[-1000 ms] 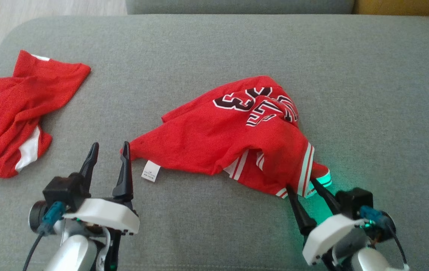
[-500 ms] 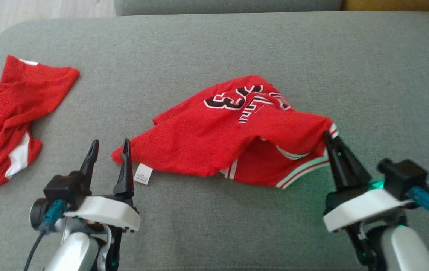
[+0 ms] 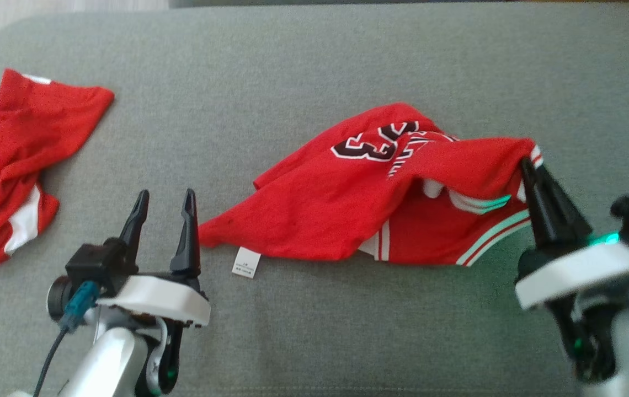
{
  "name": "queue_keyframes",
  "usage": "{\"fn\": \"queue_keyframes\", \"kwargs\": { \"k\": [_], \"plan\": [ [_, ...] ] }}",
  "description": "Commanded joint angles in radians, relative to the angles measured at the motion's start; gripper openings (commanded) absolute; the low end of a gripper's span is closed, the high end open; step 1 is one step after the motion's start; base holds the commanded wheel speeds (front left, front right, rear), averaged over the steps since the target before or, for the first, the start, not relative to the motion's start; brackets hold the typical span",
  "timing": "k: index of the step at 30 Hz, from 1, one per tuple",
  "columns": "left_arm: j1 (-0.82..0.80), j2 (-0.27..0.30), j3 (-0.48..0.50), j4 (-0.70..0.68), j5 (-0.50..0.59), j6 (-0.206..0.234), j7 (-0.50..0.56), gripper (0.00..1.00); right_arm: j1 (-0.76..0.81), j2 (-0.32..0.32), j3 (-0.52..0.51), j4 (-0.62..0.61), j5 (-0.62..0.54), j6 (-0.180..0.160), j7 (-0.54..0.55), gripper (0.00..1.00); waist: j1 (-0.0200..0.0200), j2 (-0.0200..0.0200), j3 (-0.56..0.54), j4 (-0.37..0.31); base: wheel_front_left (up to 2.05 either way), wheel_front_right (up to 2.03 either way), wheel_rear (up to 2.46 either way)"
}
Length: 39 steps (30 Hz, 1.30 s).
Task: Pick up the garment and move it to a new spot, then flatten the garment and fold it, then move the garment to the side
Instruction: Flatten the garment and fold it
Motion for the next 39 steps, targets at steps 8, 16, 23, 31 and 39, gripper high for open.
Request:
{"fn": "queue_keyframes", "kwargs": {
  "k": [8, 16, 23, 31, 39],
  "plan": [
    [-0.114, -0.021, 0.024, -0.014, 0.021, -0.034, -0.013, 1.0, -0.275, -0.074, -0.027, 0.202, 0.069, 0.008, 0.027, 0.0, 0.0, 0.0, 0.102, 0.047, 0.0, 0.0, 0.0],
    [-0.168, -0.068, 0.019, 0.021, 0.048, -0.074, -0.013, 1.0, -0.45, -0.124, -0.01, 0.536, 0.101, 0.008, -0.007, 0.77, 0.0, 0.0, 0.15, 0.081, 0.0, 0.0, 0.0],
    [-0.153, -0.082, 0.047, 0.042, 0.068, -0.093, -0.014, 1.0, -0.475, -0.14, 0.017, 0.622, 0.096, 0.008, -0.152, 1.0, 0.0, 0.0, 0.124, 0.061, 0.0, 0.0, 0.0],
    [-0.104, -0.063, 0.083, 0.049, 0.078, -0.092, -0.014, 1.0, -0.366, -0.152, -0.002, 0.432, 0.0, 0.008, -0.307, 1.0, 0.0, 0.0, 0.055, 0.011, 0.0, 0.0, 0.0],
    [-0.054, -0.041, 0.101, 0.038, 0.077, -0.077, -0.013, 1.0, -0.19, -0.097, -0.014, 0.227, -0.092, 0.008, -0.295, 1.0, 0.0, 0.0, -0.005, -0.017, 0.0, 0.0, 0.0]
  ]
}}
